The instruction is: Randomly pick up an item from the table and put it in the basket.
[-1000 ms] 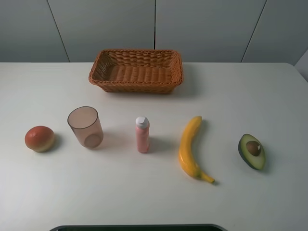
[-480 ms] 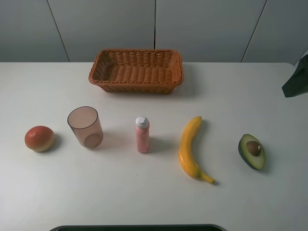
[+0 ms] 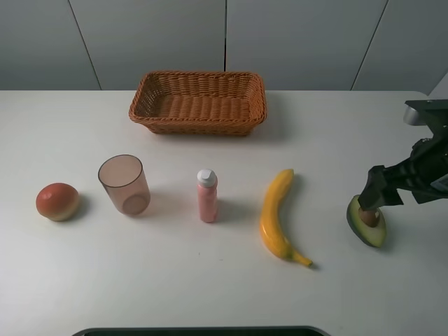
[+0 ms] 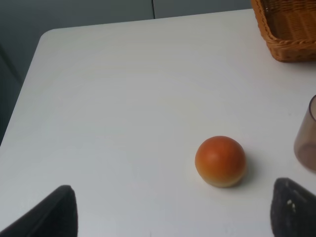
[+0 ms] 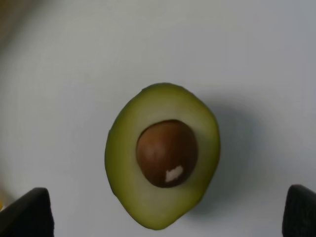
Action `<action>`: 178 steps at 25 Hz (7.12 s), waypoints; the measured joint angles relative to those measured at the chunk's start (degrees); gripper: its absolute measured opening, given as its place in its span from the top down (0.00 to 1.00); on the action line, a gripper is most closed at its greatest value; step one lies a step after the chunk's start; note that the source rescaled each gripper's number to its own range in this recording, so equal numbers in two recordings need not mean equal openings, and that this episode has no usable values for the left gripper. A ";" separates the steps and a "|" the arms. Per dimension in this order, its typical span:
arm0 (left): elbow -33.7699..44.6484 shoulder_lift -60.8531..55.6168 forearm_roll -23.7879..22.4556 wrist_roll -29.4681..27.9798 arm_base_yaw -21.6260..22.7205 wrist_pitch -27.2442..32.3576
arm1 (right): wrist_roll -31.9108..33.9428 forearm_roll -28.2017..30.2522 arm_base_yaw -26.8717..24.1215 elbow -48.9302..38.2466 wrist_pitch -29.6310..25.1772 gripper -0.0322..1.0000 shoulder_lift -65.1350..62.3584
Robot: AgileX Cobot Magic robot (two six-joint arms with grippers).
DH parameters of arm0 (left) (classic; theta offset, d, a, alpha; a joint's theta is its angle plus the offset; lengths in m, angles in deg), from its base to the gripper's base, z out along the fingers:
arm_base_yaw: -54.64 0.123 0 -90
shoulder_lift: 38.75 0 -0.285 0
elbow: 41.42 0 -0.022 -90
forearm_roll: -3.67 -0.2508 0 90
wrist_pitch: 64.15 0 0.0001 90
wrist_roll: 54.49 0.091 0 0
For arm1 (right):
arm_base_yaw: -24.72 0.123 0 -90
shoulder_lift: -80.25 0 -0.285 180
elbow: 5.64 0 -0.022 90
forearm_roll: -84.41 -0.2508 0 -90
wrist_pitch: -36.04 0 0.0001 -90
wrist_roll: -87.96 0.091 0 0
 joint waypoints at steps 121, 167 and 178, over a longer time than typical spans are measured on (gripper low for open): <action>0.00 0.00 0.00 0.12 0.00 0.00 | -0.78 9.64 1.26 57.39 -26.63 0.01 -0.07; 0.00 0.00 0.00 0.01 0.00 0.00 | 15.65 9.00 -1.38 -3.95 -22.88 0.01 -79.56; 0.00 0.00 0.00 0.01 0.00 0.00 | 15.76 9.00 -1.38 -3.95 -22.88 0.01 -79.66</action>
